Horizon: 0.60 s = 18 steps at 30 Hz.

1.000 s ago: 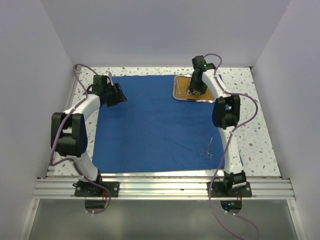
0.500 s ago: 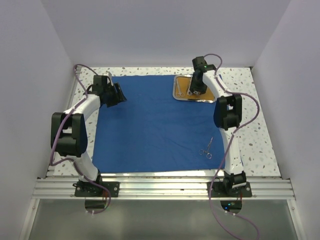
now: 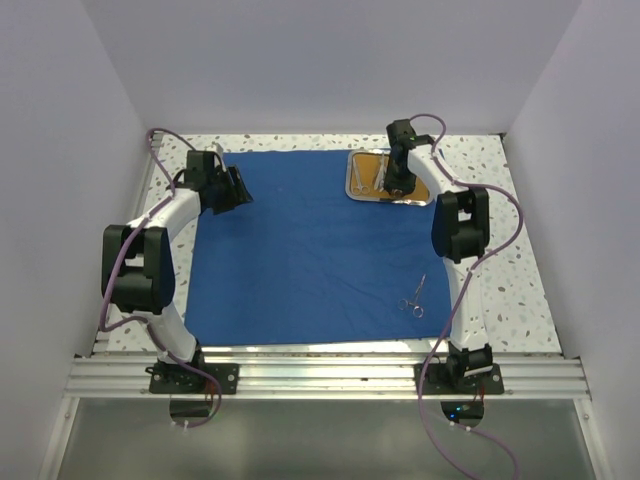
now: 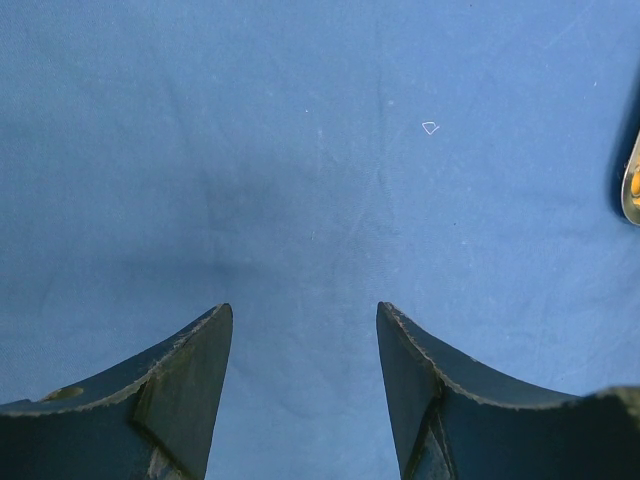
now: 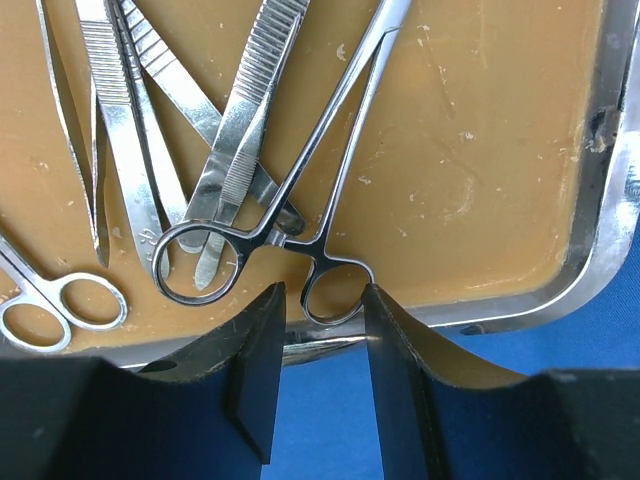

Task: Open and lay out the surgical kit
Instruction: Pick up the medical item from the container.

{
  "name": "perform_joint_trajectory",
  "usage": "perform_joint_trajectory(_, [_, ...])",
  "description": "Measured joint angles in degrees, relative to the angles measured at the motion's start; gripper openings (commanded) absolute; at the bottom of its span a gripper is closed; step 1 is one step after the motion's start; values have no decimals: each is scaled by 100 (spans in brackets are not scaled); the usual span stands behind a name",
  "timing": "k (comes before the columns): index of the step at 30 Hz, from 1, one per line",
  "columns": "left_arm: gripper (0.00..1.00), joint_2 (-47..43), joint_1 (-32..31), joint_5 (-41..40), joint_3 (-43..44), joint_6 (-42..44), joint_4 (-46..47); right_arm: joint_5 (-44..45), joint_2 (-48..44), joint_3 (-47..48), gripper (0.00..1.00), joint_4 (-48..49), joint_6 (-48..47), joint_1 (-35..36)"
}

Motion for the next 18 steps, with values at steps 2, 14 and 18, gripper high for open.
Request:
perform_joint_trajectory(2, [64, 0, 0, 0, 0, 0, 0, 4, 0, 0, 28, -2, -20, 0])
perform_joint_trajectory(14, [64, 0, 0, 2, 0, 2, -4, -42, 48, 44, 0, 2, -37, -4])
perform_joint_trajectory(18, [64, 0, 0, 2, 0, 0, -4, -35, 48, 59, 0, -11, -61, -4])
